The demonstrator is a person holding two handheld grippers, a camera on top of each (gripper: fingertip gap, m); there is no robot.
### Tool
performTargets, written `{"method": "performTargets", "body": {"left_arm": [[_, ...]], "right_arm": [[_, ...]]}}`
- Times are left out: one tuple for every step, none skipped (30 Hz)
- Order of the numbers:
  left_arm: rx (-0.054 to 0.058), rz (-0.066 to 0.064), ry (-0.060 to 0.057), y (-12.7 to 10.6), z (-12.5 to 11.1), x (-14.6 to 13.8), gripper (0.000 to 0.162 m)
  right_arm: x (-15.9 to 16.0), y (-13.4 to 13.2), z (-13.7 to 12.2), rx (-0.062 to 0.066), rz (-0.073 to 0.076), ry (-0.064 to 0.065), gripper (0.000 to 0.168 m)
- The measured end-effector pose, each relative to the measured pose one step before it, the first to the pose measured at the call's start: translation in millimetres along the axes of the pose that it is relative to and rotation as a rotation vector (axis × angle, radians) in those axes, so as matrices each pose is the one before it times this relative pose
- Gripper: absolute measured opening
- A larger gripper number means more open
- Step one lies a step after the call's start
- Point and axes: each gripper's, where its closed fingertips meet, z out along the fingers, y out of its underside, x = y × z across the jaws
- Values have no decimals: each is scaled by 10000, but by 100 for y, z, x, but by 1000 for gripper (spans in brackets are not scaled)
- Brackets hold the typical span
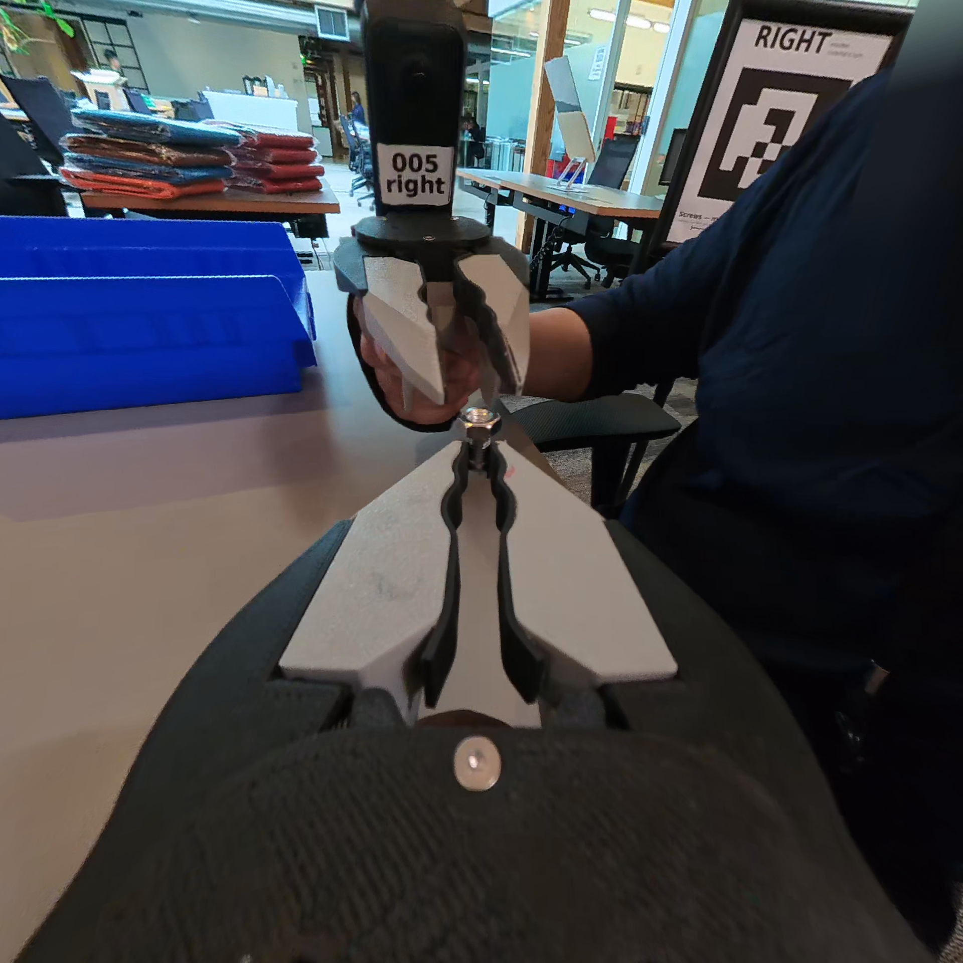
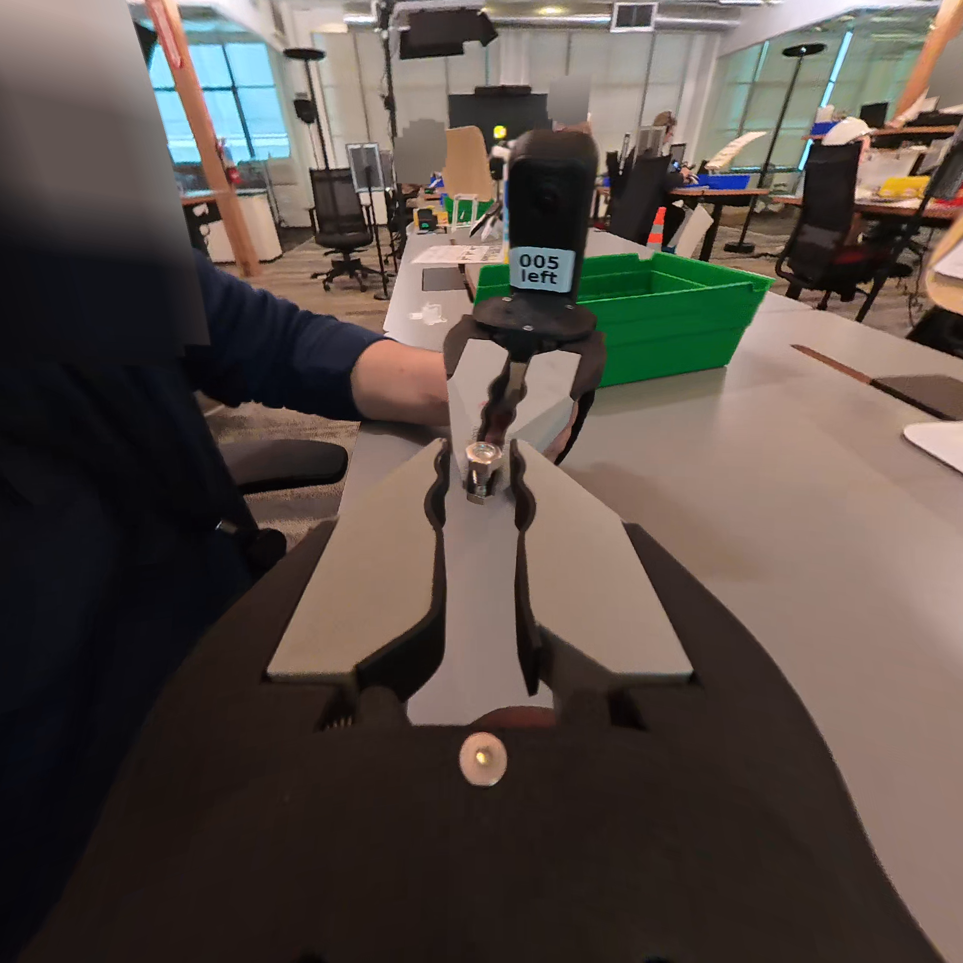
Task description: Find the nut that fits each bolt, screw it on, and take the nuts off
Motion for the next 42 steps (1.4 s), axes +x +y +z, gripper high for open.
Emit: {"method": "performTargets", "body": {"left_arm": [[59, -5, 70, -83, -45, 90, 5], [63, 17, 95, -86, -41, 153, 5], [51, 28, 155, -91, -8, 272, 5], [35, 58, 87, -80, 13, 197, 5], [-7, 63, 73, -17, 43, 183, 5], [-42, 41, 81, 45, 54, 171, 5], [-34, 39, 5, 45, 45, 52, 5], [-26, 19, -1, 43, 27, 10, 5], [1, -8, 64, 0, -8, 89, 5], [25, -4, 19, -52, -13, 33, 5], [10, 19, -24, -28, -36, -28, 5], [5, 17, -14, -33, -26, -14, 5], [15, 8, -23, -36, -34, -33, 5], [17, 11, -38, -49, -41, -62, 5], [-21, 1, -27, 40, -29, -52, 5], [5, -4, -33, -5, -19, -63, 5], [16, -12, -15, -23, -5, -40, 5], [-7, -4, -32, 9, -6, -56, 5], [-31, 5, -87, 40, -2, -133, 5], [-51, -7, -117, 76, -10, -203, 5], [-49, -12, -120, 85, -23, -217, 5], [-60, -27, -122, 106, -1, -225, 5], [-82, -50, -139, 160, 15, -275, 5], [-73, -49, -206, 159, 2, -391, 5], [-58, -69, -240, 130, -21, -459, 5], [-63, -83, -242, 114, -16, -457, 5], [-61, -78, -232, 111, 2, -418, 5], [-61, -75, -211, 117, 21, -375, 5], [-79, -76, -217, 145, 47, -370, 5], [-75, -110, -224, 142, 67, -402, 5], [-17, -139, -160, 90, 39, -333, 5], [-10, -160, -73, 80, 12, -232, 5], [-44, -132, -68, 137, 38, -219, 5], [-59, -90, -45, 168, 49, -157, 5], [-53, -77, -34, 143, 51, -113, 5], [-45, -62, -4, 114, 56, -56, 5], [-18, -54, 56, 56, 31, 38, 5], [24, -24, 85, -36, 18, 122, 5], [48, 3, 94, -76, -9, 146, 5], [41, 1, 117, -84, -31, 180, 5], [53, 3, 171, -85, -56, 242, 5], [72, 35, 185, -109, -77, 279, 5]], "right_arm": [[-262, 13, 172, -77, -219, -133, 18], [-213, -39, 96, -52, -120, -176, 17], [-157, -119, 141, -10, -56, -199, 17], [-246, -127, 129, -18, -25, -234, 17], [-160, 2, 110, -60, -41, -205, 16], [-23, -29, 62, -50, -65, -76, 16], [88, -20, 108, -76, -43, -4, 16], [50, 75, 34, -104, -17, -46, 16], [3, -43, 34, -63, -30, -23, 16], [28, -67, 50, -13, -28, -51, 15], [-42, 53, -39, -34, -9, -79, 15], [7, 39, 151, -69, -33, -24, 14], [-41, 14, 165, -48, -54, 18, 13], [-37, 81, -30, -39, -35, 18, 11], [69, -10, 13, 5, -10, 63, 11], [121, -41, 41, 29, 26, 67, 11], [-36, -93, -18, 54, 20, 61, 11], [110, 24, -115, 40, 9, 96, 11], [151, -97, 188, 4, 3, 161, 11], [258, 85, -39, -32, 10, 216, 11], [219, 67, -39, -29, -6, 237, 11], [303, 171, -35, -61, -17, 254, 11], [385, 268, -11, -113, 4, 284, 11], [486, 220, -86, -131, 30, 380, 11], [516, 193, -38, -94, 65, 449, 11], [466, 161, -27, -64, 119, 463, 11], [489, 86, 65, -5, 166, 459, 11], [434, 112, 45, 15, 160, 452, 11], [361, 315, 119, -9, 120, 489, 11], [451, 174, 59, 2, 156, 531, 11], [329, 139, 41, 79, 196, 489, 11], [167, 158, 39, 97, 242, 417, 11], [184, 177, -16, 61, 231, 391, 11], [81, 155, 37, 49, 101, 323, 11], [4, 97, -37, 39, -41, 239, 11], [-29, 83, -146, 12, -99, 141, 11], [-57, 20, 22, 28, -96, -31, 11], [-202, -109, -124, 56, -5, -148, 11], [-319, -207, -87, 96, 71, -320, 16], [-257, -225, -153, 143, 113, -318, 21], [-239, -258, -241, 154, 49, -361, 22], [-214, -278, -157, 91, 46, -385, 23]]}}
